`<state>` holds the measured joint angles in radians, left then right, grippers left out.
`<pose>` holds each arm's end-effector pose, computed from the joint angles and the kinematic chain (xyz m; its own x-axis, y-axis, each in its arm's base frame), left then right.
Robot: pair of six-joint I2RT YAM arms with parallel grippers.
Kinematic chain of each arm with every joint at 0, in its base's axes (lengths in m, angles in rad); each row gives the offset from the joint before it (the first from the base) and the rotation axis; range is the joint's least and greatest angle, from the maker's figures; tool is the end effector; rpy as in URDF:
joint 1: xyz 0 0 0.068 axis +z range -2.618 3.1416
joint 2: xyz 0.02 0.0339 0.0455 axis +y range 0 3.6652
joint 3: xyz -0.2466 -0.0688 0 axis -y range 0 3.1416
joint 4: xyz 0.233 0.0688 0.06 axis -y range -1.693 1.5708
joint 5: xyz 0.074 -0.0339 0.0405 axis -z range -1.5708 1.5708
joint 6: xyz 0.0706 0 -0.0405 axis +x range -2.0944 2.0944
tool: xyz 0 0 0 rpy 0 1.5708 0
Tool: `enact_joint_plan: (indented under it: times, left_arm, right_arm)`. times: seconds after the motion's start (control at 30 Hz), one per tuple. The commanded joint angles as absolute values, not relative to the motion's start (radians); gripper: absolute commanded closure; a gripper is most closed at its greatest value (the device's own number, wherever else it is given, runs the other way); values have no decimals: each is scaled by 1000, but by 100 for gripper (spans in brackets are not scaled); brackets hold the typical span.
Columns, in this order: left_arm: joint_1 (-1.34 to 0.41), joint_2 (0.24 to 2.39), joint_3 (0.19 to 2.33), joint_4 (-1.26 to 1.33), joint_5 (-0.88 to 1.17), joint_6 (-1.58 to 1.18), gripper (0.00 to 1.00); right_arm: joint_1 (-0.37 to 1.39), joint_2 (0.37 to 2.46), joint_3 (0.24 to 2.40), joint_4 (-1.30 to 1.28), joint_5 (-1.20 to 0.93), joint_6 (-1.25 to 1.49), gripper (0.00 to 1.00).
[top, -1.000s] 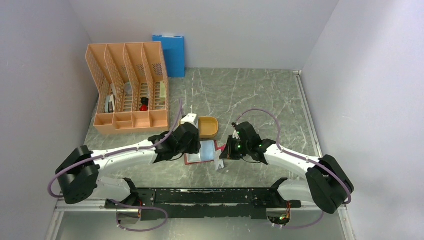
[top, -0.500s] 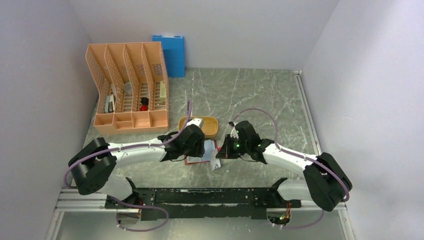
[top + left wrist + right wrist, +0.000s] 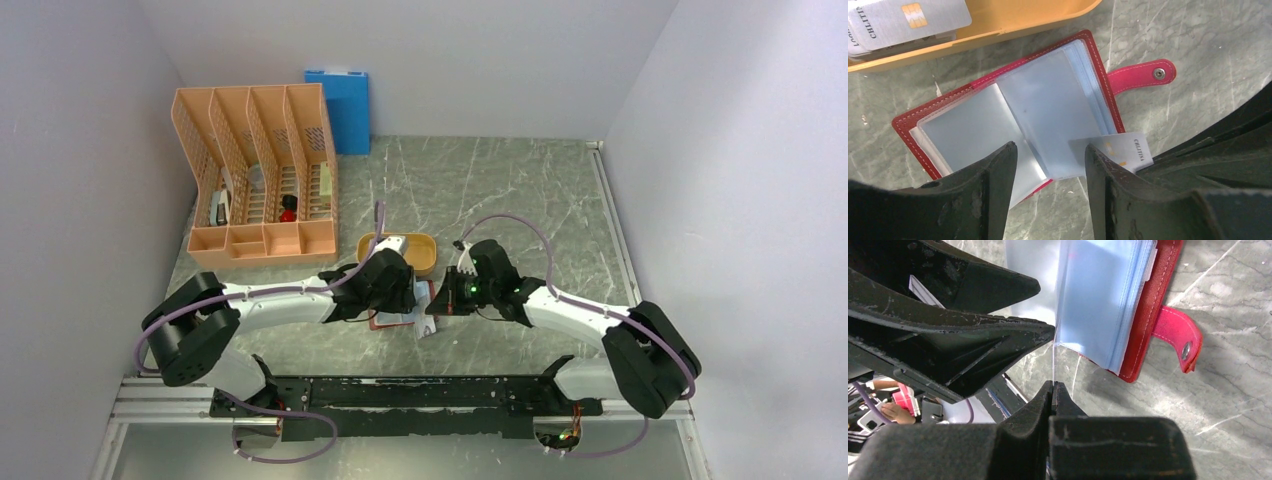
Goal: Put the credit cards into the card holder
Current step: Turn over the card slot in the card holder.
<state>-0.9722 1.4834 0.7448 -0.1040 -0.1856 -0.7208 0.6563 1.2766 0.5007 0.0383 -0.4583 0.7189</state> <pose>0.1835 -0.2459 0.1396 -0.8062 0.0308 -0.5909 0.2804 0.8992 -0.3358 0.1857 0.1825 0.1368 -0.9322 0.0275 -0.3610 -0.2561 0.6546 0.7113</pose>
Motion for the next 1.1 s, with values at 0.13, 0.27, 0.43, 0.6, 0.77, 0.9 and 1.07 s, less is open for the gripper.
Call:
enact_joint_plan:
  times: [0.13,0.27,0.43,0.6,0.77,0.9,1.07]
  left_arm:
    - [-940,1430,686,-8,-116,-780,42]
    - [-930,1425,684,-8,-104,-786,42]
    - [-924,1370,662,-12,-143,-815,41]
    - [-910,1326,634,-24,-177,-824,41]
    - [-889,1368,644,-8,-118,-820,41]
    - [-880,1361,659,41,-113,-826,40]
    - [-860,1344,670,71,-95,-831,37]
  right_arm:
    - [673,1314,506,99,-495,720,100]
    - [683,1332,515,107,-506,714,100]
    - [696,1352,533,107,-509,702,100]
    - [699,1374,540,107,-503,695,100]
    - [705,1392,552,98,-499,681,100]
    - [718,1396,568,91,-496,666,100]
    - [726,1396,571,94,-497,658,100]
